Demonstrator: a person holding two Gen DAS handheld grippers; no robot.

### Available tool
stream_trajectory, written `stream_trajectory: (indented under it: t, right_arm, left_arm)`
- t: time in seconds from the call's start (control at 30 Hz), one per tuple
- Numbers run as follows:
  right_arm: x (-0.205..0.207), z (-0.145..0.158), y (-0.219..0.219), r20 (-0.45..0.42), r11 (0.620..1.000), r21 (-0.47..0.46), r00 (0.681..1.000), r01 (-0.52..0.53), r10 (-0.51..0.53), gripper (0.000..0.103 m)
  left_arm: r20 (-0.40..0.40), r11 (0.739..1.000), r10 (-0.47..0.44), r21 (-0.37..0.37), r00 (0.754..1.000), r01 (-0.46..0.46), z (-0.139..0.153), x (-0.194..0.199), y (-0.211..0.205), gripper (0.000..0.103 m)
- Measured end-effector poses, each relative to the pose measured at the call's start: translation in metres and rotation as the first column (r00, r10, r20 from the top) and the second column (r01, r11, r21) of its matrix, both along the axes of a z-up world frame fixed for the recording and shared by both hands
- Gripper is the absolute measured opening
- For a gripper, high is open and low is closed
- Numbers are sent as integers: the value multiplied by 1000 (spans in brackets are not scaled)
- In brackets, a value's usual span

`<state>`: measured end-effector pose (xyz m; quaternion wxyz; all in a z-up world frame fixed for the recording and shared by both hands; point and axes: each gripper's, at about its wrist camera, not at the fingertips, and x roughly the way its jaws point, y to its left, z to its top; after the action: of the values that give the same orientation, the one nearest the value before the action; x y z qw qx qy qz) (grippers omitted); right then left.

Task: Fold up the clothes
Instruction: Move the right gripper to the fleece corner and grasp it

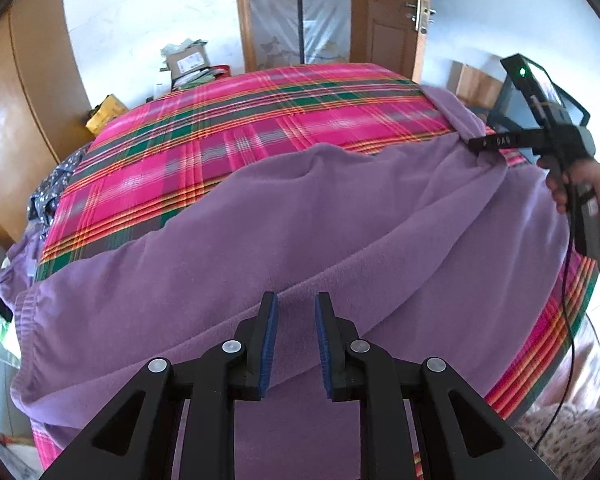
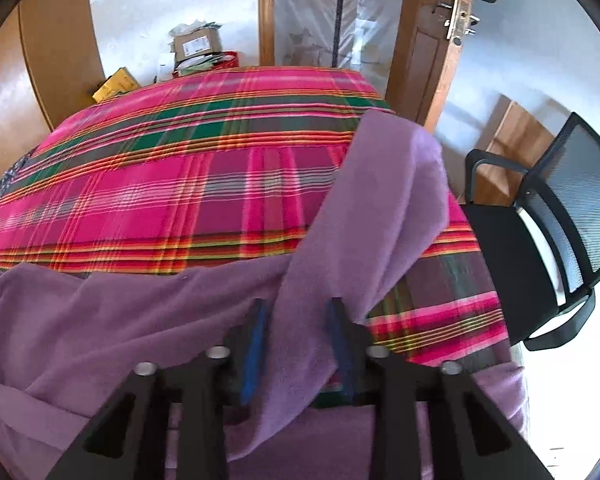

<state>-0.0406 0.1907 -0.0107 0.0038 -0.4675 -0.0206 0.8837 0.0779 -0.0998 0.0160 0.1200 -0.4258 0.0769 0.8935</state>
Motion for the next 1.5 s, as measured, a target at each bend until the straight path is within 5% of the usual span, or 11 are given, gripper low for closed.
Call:
stream_trajectory:
  t: [0.07, 0.27, 0.47, 0.57, 0.67, 0.87, 0.93, 1.03, 1.17, 1.3, 1.5]
  right_arm:
    - [2, 4, 5, -14, 1000, -21, 1000, 3, -3, 6]
    - [25, 22, 23, -94, 994, -104, 995, 20, -30, 5]
    - [52, 41, 43, -187, 980, -197, 979, 38, -76, 4]
    - [68, 55, 51, -263, 969, -244, 961, 26, -92, 4]
    - [86, 63, 57, -334, 955, -298, 938, -10, -95, 4]
    - [95, 46, 62, -288, 947, -321, 951, 17, -115, 5]
    - [98, 43, 63, -282, 942, -334, 951, 25, -125, 5]
    - [100, 41, 64, -285, 941, -338, 950, 23, -125, 5]
    - [103, 37, 65, -279, 939, -344, 953, 16, -119, 5]
    - [104, 35, 67, -281, 933, -360, 953, 7, -116, 5]
    - [103, 29, 71, -275, 917, -398, 955, -7, -112, 5]
  left_arm:
    - [-7, 999, -34, -9, 999, 33, 2, 4, -1, 20]
    - [11, 999, -47, -23, 999, 47, 2, 14, -20, 20]
    - [80, 988, 119, 85, 990, -126, -4, 20, -60, 20]
    - [128, 940, 196, 257, 972, -223, -5, 29, -86, 20]
    - [173, 845, 284, 419, 943, -332, -6, 33, -117, 20]
    - [364, 653, 326, 581, 872, -486, -14, 19, -157, 24]
    - [435, 639, 335, 547, 836, -541, -17, 11, -158, 27]
    - [480, 634, 310, 539, 821, -554, -18, 2, -152, 27]
    - [556, 591, 299, 530, 775, -608, -20, -9, -150, 27]
    - [705, 553, 276, 439, 653, -708, -33, -23, -150, 27]
    - [747, 519, 313, 383, 587, -764, -27, -32, -144, 27]
